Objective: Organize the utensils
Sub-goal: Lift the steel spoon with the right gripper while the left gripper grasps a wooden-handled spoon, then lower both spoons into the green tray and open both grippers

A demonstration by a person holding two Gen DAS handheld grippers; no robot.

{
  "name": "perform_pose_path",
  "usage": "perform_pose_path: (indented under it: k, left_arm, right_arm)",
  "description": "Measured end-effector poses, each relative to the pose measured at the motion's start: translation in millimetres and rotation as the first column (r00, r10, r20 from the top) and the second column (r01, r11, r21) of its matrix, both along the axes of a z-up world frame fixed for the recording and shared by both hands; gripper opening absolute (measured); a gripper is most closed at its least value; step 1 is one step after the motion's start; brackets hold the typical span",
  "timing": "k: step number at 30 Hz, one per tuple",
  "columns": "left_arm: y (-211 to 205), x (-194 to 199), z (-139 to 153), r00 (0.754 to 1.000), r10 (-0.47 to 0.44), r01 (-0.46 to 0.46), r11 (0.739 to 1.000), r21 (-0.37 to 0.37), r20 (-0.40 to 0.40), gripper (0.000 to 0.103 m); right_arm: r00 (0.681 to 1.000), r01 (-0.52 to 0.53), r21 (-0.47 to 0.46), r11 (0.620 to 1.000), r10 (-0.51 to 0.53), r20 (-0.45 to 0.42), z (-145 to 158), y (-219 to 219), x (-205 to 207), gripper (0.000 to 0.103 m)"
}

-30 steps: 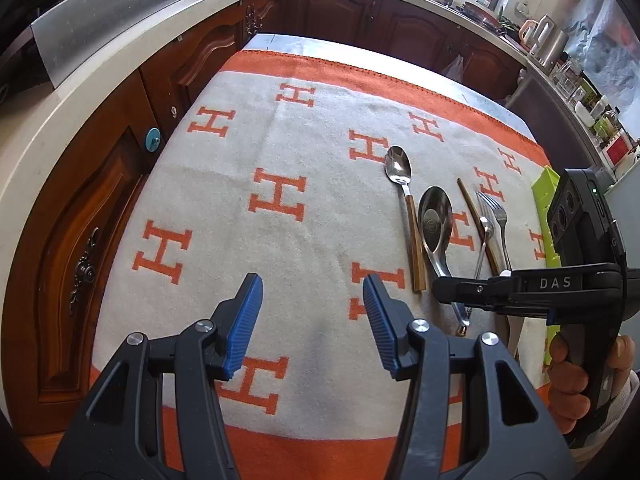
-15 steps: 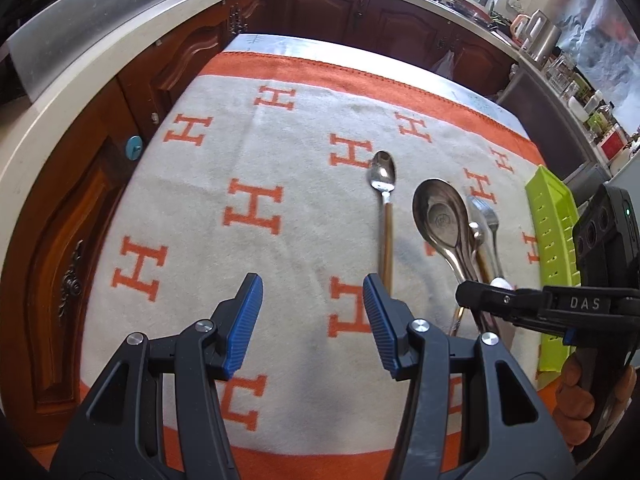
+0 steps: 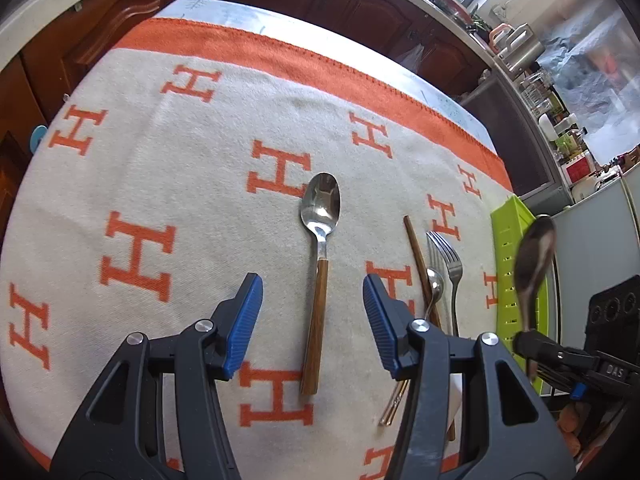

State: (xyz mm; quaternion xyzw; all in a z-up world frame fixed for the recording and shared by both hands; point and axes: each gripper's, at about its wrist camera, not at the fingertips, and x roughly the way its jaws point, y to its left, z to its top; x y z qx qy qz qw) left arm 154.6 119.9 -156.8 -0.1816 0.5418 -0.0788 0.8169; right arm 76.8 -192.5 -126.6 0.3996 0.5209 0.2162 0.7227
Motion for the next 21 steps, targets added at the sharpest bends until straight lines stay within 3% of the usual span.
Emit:
perform_pose_path:
  k: [3,7,9,13,16,18,19,21]
  left_arm:
    - [-10.4,5.7,-8.1,1.0,-0.014,0.014,1.0,0.025,-0.014,0.049]
    - [-32.2,7.7,-13.1,0.999,-0.037,0.035,0.989,0.144,0.012,0.049]
    - [-44.0,7.8,-14.6,0.998,-0.055,0.048,0.973,0.226,0.023,0.048]
    - [-73.6,13.3,-20.6,0.996,-0.079,0.054,0.913,0.404,0.046,0.044]
    - [-79.5,19.3,-21.4,0.996,-0.064,0.037,0.915,0.402,0.054,0.035]
    - [-81.7,22.3,-21.4,0.997,-0.055,0.026,0.917,0.398,0.06,0.021]
    - [-81.7,20.7,-20.9,0.997,-0.049,0.019,0.913,0.407,0.063,0.005]
    - [-80.7,16.3,-19.4,0.997,-0.037,0.004,0.911,0.411,0.071,0.004]
  right_arm:
    - [1.0,0.017,-0.005,1.0,-0.017,0.015,3.1,-8.7,-3.1,0.003]
    - [0.999,0.024,-0.019,1.0,-0.023,0.034,6.2,-11.2,-6.5,0.003]
    - [0.999,0.026,-0.027,0.999,-0.025,0.041,6.6,-11.2,-8.9,0.003]
    - [0.999,0.029,-0.029,0.999,-0.028,0.046,5.9,-13.7,-12.2,0.003]
    - [0.998,0.039,-0.03,0.999,-0.037,0.047,5.2,-18.0,-14.7,0.003]
    - [0.998,0.049,-0.025,0.998,-0.048,0.045,4.5,-21.8,-15.4,0.003]
    - [0.998,0.054,-0.024,0.998,-0.053,0.043,3.8,-23.8,-16.1,0.003]
    - [0.997,0.062,-0.022,0.998,-0.062,0.04,2.5,-27.4,-16.7,0.003]
